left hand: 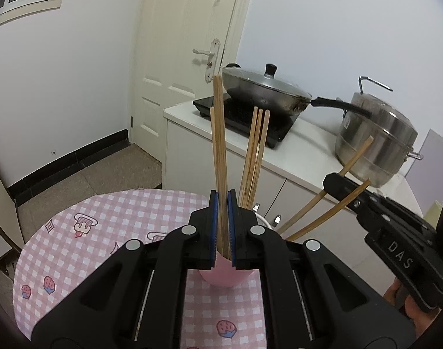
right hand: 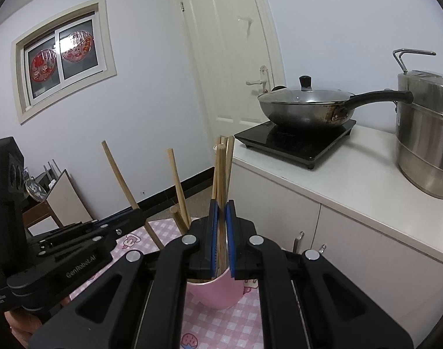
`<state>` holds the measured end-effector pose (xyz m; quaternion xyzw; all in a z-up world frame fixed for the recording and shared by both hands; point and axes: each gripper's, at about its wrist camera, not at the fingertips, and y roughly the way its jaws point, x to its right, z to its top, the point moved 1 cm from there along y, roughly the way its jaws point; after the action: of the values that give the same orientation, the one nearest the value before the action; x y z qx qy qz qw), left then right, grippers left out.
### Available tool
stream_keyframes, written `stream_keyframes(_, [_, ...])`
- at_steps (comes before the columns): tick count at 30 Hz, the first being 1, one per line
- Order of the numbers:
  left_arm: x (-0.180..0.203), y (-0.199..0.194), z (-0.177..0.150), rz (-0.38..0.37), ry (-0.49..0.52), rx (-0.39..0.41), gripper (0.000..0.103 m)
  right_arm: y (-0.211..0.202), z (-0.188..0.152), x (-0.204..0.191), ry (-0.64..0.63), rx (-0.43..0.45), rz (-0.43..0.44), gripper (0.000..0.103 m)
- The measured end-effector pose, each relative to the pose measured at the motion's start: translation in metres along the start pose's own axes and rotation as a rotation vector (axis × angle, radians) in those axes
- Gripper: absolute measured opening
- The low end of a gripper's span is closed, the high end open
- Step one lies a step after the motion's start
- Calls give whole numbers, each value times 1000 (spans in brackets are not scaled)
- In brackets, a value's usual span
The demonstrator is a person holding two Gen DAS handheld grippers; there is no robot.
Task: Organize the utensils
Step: 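Lower the chopstick into the pink cup and open the right gripper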
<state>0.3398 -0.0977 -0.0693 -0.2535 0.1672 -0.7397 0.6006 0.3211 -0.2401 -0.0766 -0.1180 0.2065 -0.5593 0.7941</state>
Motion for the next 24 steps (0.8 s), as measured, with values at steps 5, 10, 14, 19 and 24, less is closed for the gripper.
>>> stream_keyframes(5, [-1, 5, -4, 3, 7, -42, 7, -2, -1, -1, -2, -2, -1, 5])
stream_keyframes(10, [-3, 15, -12, 10, 21, -101, 7, -3, -1, -1, 1, -5, -3, 5])
stream_keyframes(14, [-5, 19, -15, 19, 23, -126, 7, -3, -1, -1, 1, -6, -4, 5])
stream_keyframes(19, [-6, 18, -14, 19, 26, -129, 8, -3, -1, -1, 0, -7, -4, 5])
stream_keyframes(24, [-7, 16, -13, 17, 25, -136, 8, -3, -2, -1, 1, -9, -7, 5])
